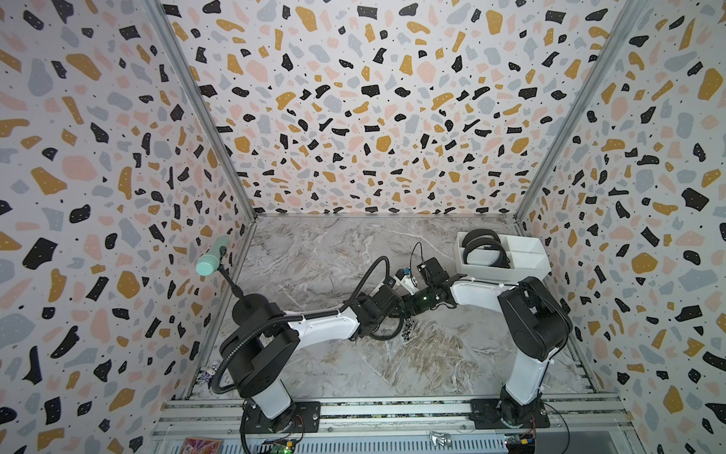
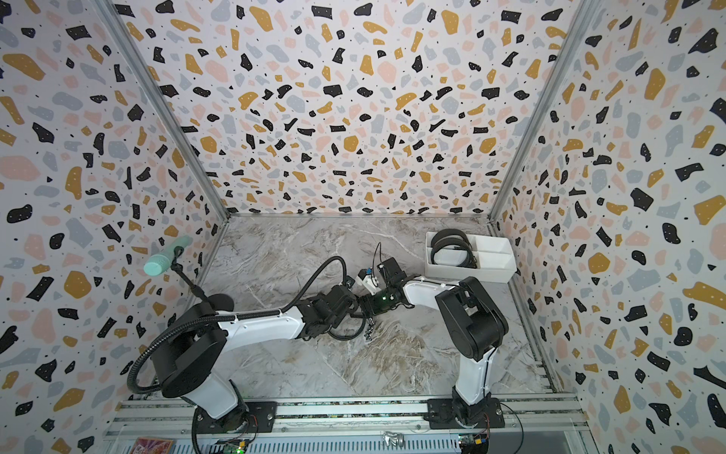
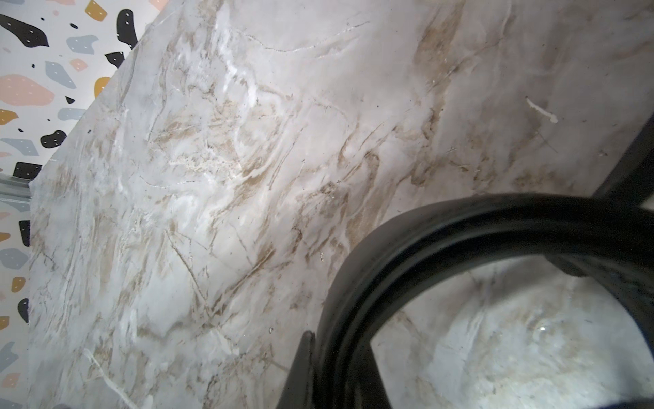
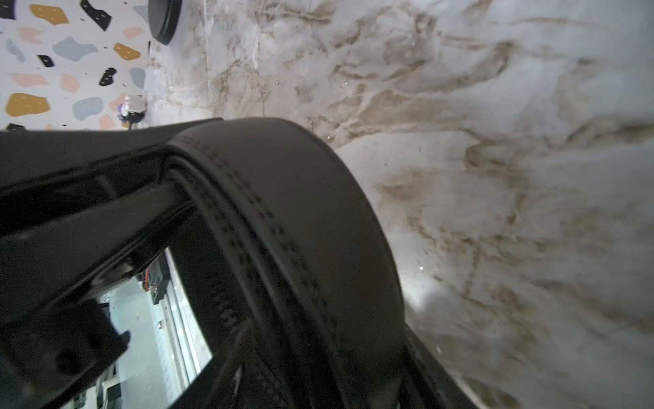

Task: Place the belts into the storage roll
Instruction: Roll the belt at the center of the board, then pick up the belt from the center of the board.

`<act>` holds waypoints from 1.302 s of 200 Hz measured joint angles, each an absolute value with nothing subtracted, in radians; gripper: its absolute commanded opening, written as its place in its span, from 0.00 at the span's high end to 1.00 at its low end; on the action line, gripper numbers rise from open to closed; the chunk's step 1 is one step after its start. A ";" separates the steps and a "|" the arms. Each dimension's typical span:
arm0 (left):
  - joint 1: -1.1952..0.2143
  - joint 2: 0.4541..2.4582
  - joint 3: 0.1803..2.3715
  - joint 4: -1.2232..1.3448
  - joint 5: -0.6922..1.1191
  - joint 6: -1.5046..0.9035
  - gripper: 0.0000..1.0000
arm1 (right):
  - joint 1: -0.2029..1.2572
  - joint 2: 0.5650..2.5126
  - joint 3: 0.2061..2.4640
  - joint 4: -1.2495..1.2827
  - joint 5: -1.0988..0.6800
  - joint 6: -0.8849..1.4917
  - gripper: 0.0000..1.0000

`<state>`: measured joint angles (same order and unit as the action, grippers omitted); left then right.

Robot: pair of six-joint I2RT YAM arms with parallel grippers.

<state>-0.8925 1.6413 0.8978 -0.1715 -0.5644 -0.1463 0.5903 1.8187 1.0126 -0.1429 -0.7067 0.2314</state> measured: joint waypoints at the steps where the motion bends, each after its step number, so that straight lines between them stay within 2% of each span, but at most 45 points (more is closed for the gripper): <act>1: -0.892 1.641 0.898 -0.171 -0.565 -0.146 1.00 | 0.592 1.818 1.013 -0.143 -0.702 0.236 0.45; 16: -0.892 1.641 0.898 -0.171 -0.572 -0.152 1.00 | 0.619 1.799 1.013 -0.144 -0.634 0.271 0.50; 45: -0.892 1.639 0.899 -0.181 -0.601 -0.181 1.00 | 0.673 1.759 0.999 -0.125 -0.511 0.362 0.52; 100: -0.893 1.626 0.899 -0.220 -0.616 -0.257 1.00 | 0.753 1.700 0.913 -0.023 -0.363 0.540 0.50; 122: -0.893 1.606 0.897 -0.226 -0.618 -0.282 1.00 | 0.766 1.682 0.895 0.003 -0.320 0.593 0.46; 206: -0.893 1.550 0.860 -0.213 -0.622 -0.339 1.00 | 0.775 1.663 0.892 0.007 -0.240 0.658 0.39; 244: -0.892 1.514 0.841 -0.191 -0.622 -0.354 1.00 | 0.759 1.660 0.881 0.000 -0.242 0.665 0.40; 260: -0.892 1.509 0.839 -0.184 -0.623 -0.356 1.00 | 0.755 1.659 0.881 -0.003 -0.241 0.664 0.47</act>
<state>-0.8921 1.5089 0.8391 -0.1844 -0.6228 -0.3561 0.7551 1.6592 0.8806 -0.0032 -0.2413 0.6640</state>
